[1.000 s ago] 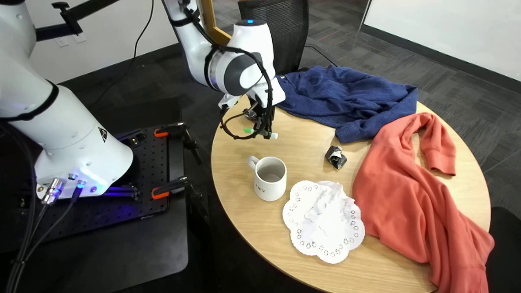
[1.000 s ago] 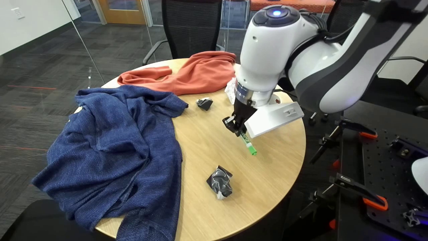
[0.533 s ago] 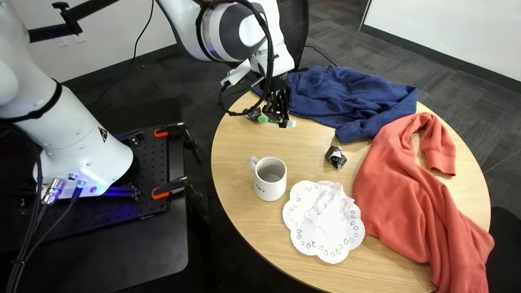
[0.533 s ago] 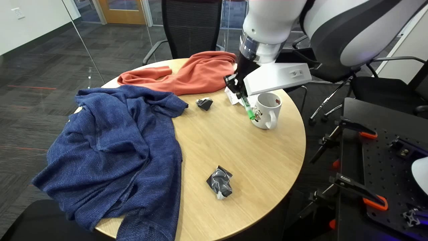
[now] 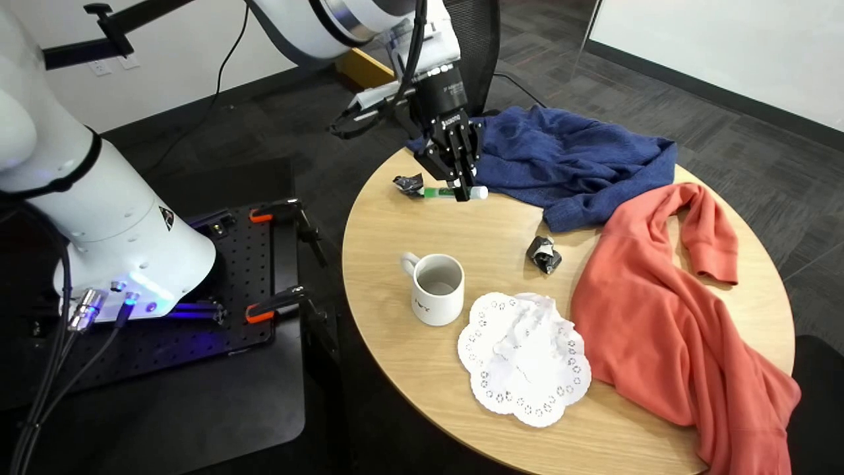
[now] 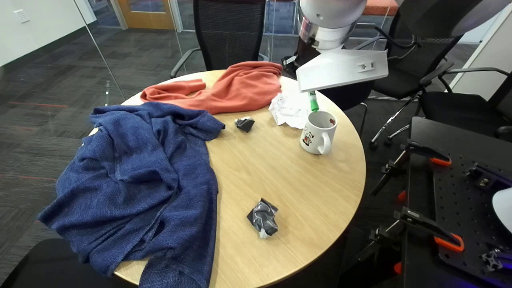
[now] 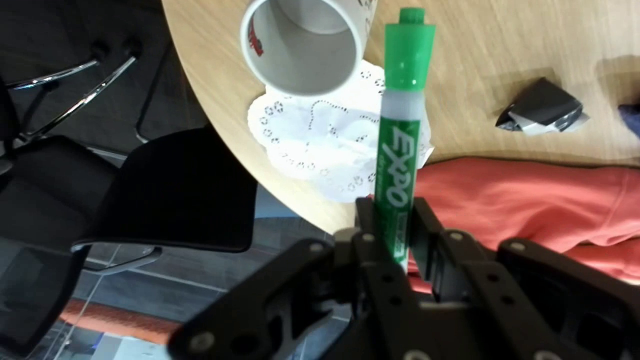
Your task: Put the green marker inside the white mug
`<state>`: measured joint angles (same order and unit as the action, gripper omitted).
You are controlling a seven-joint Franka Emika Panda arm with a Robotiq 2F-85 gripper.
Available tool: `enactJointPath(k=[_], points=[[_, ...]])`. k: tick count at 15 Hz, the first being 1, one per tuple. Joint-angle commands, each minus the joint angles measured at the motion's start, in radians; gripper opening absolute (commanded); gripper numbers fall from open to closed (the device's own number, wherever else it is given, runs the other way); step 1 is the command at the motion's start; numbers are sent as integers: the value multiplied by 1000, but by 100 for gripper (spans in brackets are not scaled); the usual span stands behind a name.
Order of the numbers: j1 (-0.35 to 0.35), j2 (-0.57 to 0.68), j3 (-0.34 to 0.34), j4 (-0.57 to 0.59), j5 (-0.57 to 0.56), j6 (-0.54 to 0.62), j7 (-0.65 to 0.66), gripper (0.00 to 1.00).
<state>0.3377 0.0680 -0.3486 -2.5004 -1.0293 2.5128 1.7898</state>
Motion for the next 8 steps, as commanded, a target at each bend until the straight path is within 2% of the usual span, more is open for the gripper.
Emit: enactJointPath(k=[1,4,8], points=[[-126,-56,168,-14,-56,-157,111,5],[-182,-61,255,-12,-60,-241,168,5],[-216,-61,315,-5,-102,-331,283,5]])
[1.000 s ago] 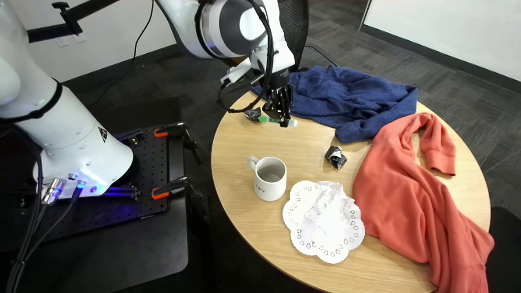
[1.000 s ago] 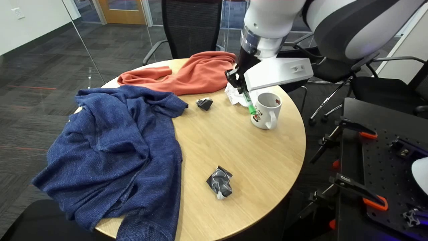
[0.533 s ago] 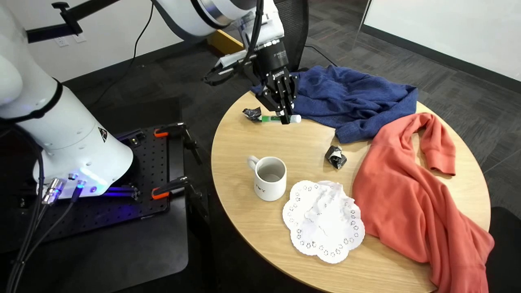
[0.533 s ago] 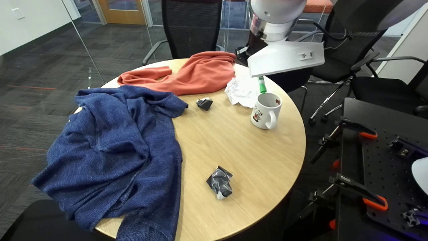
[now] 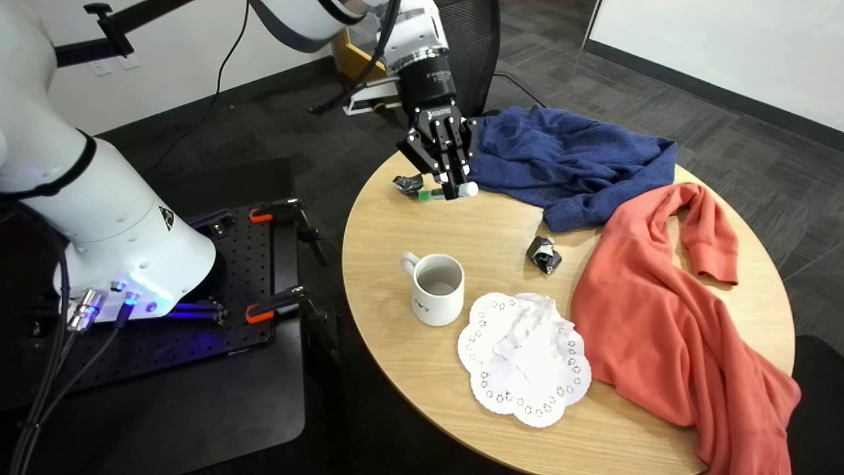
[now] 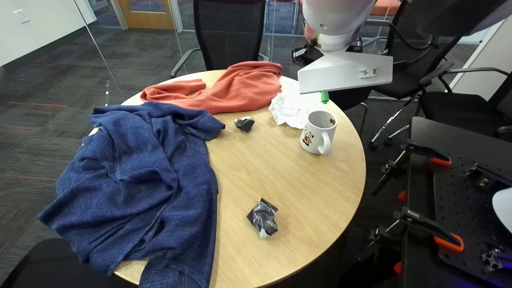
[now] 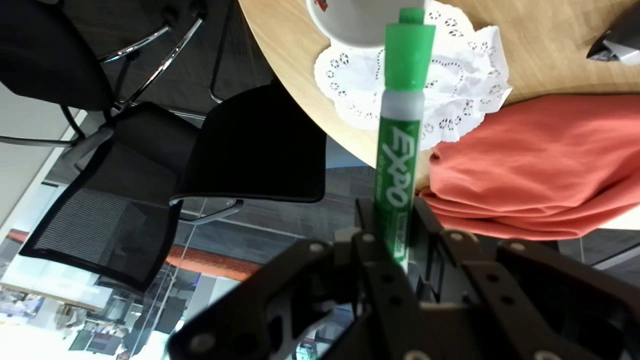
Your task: Put the green marker inside the white mug
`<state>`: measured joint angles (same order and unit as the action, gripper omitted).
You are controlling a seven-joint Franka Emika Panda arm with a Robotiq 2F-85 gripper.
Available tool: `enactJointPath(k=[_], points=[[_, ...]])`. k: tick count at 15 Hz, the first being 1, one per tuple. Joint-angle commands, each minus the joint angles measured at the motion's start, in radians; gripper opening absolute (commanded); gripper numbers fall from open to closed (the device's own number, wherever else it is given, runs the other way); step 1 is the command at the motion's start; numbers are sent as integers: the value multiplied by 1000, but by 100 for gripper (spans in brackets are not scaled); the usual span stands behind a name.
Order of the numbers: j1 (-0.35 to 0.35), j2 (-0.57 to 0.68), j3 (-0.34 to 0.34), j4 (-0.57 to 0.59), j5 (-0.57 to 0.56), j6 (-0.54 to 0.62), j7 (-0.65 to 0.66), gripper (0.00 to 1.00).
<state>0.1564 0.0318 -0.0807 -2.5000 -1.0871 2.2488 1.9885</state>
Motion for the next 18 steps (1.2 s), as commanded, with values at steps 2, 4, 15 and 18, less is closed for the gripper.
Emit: enactJointPath(k=[2,4,15,18], points=[[-42,-21,66,-2,-64,-116,138,5],[-47,-20,80,-2,-73,-164,160,5],[-37,125,117,37,-165,-340,435,5],[-31,196,130,56,-190,-381,537,5]])
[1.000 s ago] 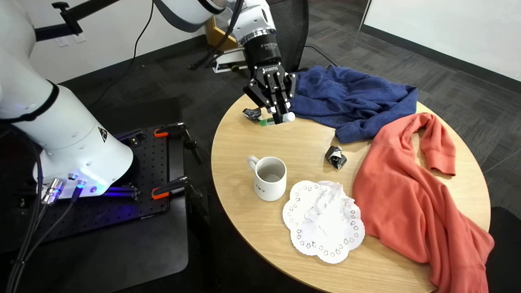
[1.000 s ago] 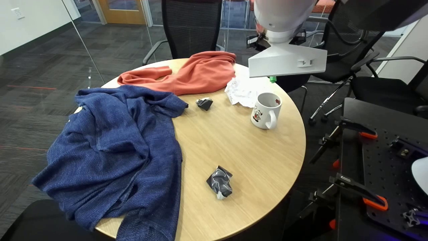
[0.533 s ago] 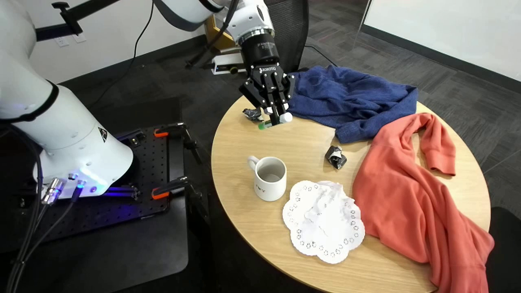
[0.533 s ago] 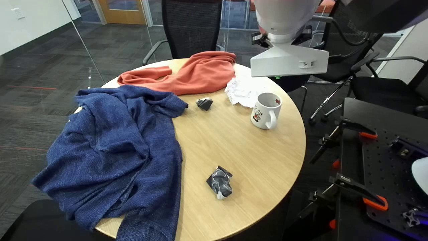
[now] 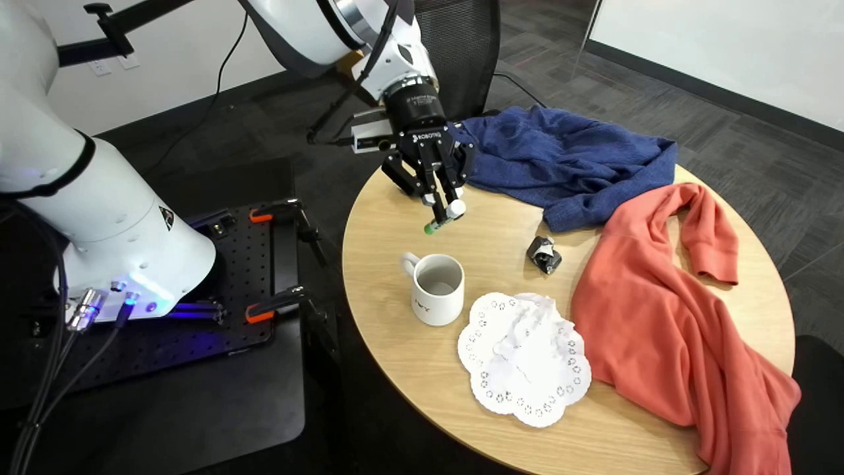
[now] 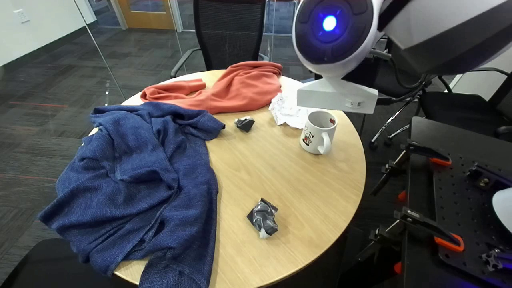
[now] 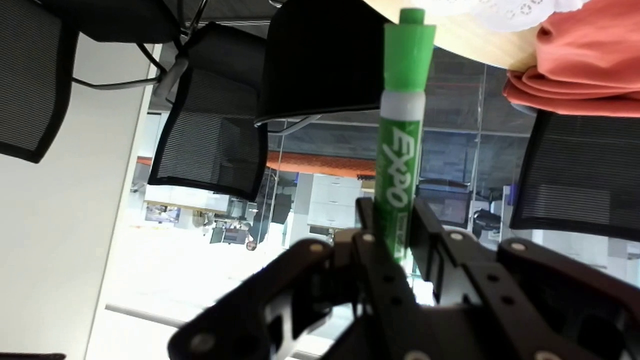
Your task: Put the green marker inside the white mug
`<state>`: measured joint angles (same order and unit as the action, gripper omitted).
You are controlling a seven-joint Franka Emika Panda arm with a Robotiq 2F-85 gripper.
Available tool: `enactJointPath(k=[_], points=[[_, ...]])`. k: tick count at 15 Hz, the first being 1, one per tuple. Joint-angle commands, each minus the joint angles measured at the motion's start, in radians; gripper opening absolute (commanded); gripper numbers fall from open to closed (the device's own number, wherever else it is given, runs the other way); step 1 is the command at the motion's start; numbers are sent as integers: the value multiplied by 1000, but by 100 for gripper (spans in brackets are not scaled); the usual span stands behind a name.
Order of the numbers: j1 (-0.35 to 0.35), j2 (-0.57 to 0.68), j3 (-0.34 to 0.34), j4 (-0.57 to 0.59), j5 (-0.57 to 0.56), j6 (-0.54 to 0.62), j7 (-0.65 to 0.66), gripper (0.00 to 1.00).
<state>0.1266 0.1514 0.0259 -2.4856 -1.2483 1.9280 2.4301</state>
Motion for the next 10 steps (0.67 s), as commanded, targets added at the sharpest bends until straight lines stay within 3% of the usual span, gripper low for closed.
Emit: enactJointPath(k=[1,10], points=[[0,98,28,50,-34,-72,121,5],[-17,266,20,138,-53,-67,175,5]])
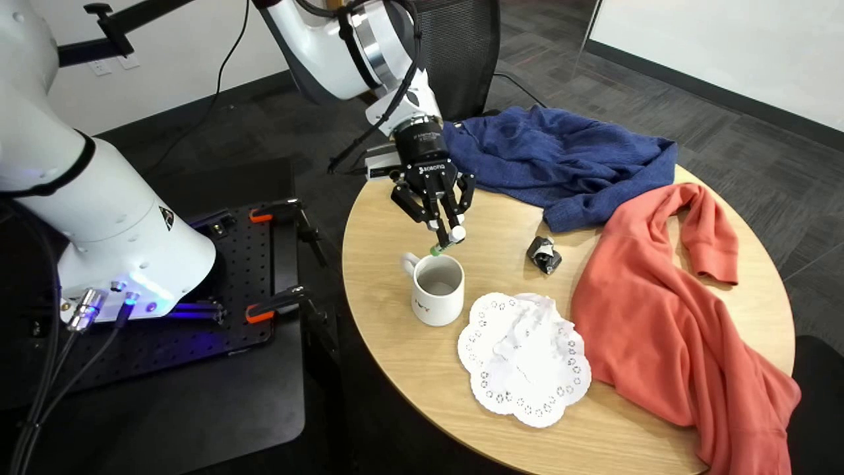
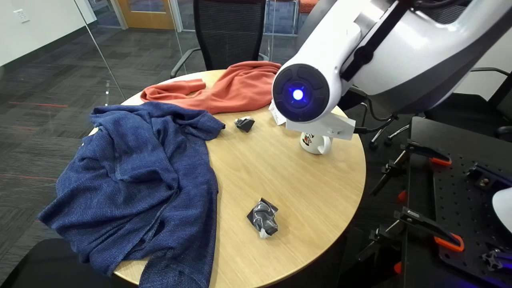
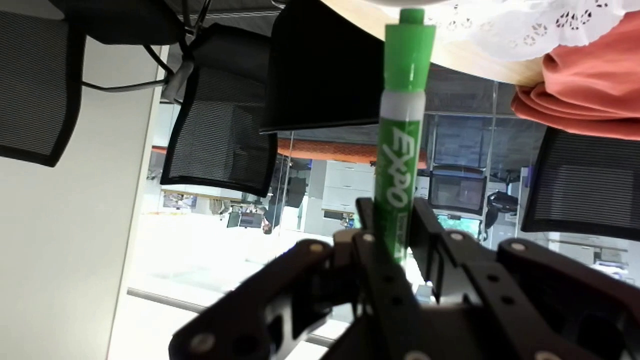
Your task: Put the green marker inside the white mug
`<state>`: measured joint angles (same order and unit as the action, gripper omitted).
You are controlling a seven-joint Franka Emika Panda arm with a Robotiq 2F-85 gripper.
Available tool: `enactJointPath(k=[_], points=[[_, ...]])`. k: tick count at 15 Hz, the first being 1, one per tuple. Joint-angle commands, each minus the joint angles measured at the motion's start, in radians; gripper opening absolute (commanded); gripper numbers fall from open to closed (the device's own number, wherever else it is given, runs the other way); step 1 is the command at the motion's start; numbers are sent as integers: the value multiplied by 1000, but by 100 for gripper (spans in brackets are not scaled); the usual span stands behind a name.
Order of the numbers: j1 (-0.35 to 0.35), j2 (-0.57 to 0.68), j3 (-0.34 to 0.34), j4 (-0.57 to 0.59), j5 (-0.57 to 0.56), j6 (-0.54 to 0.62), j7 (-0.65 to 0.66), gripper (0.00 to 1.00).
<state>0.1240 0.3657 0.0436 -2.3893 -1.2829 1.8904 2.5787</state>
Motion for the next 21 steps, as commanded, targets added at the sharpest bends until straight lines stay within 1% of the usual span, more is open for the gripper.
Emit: enactJointPath(k=[1,9,15,16,17,21], points=[[-16,67,0,51,-19,-29,27,5],[-27,174,-7,113,-15,-19,23,5],[-23,220,1,137,1,-21,12,5],[-23,222,3,138,3,-24,9,45],[-22,220,3,137,3,-28,3,46],[-26,194,2,126,8,-30,-4,75]])
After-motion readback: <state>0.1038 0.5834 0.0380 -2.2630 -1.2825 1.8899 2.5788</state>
